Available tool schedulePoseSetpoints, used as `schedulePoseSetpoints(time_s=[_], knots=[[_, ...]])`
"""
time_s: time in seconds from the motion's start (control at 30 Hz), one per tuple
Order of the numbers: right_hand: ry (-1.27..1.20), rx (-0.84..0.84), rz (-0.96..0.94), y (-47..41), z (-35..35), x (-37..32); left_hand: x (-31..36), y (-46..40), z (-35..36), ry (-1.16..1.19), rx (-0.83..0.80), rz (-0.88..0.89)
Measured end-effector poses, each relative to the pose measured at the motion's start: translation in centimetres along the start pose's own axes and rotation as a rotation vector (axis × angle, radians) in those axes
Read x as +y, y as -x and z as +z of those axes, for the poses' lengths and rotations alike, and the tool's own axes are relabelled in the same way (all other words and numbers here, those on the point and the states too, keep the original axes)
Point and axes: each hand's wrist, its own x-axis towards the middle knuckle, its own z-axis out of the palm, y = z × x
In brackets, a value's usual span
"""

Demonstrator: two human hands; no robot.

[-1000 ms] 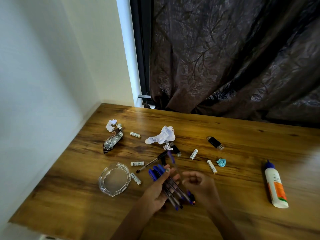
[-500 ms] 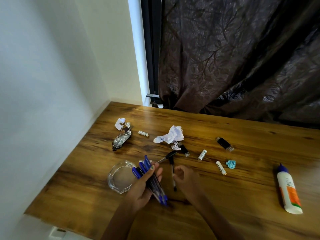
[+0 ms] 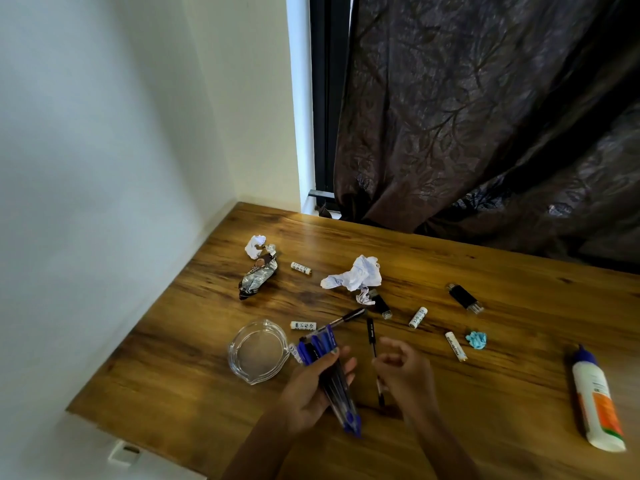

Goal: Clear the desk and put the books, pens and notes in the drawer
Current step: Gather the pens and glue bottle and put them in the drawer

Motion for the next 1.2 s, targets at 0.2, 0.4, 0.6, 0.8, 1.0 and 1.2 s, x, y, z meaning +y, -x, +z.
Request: schedulePoseSetpoints(time_s=[0.2,0.4,0.6,0.8,1.0,1.2], knots=[[0.213,-0.213,-0.162,3.8,1.0,-0.2,-0.4,0.0,0.6,-0.119,-0.060,-0.062],[0.254,-0.160,-0.290,2.4,0.8,-1.5,0.1,0.4,-0.3,-0.048,-0.061,-0.022],[0.648,-0.120,-0.605,-4.7,2.8,-2.2,0.7,1.5,-1.7,0.023,-0.083,0.038],[1.087,-0.248,-0.896,-6.3,5.8,-1.9,1.3,2.5,-2.6,0.108,-0.054,0.010],[1.153,-0.167,-1.131,-5.5,4.4,-1.0,1.7,2.8,-2.6,0.110,-0.059,-0.018],[0.868,0.049,-1.100,-2.4,0.5,-2.2,2.1,2.6,-2.1,0.068,-0.072,-0.052]])
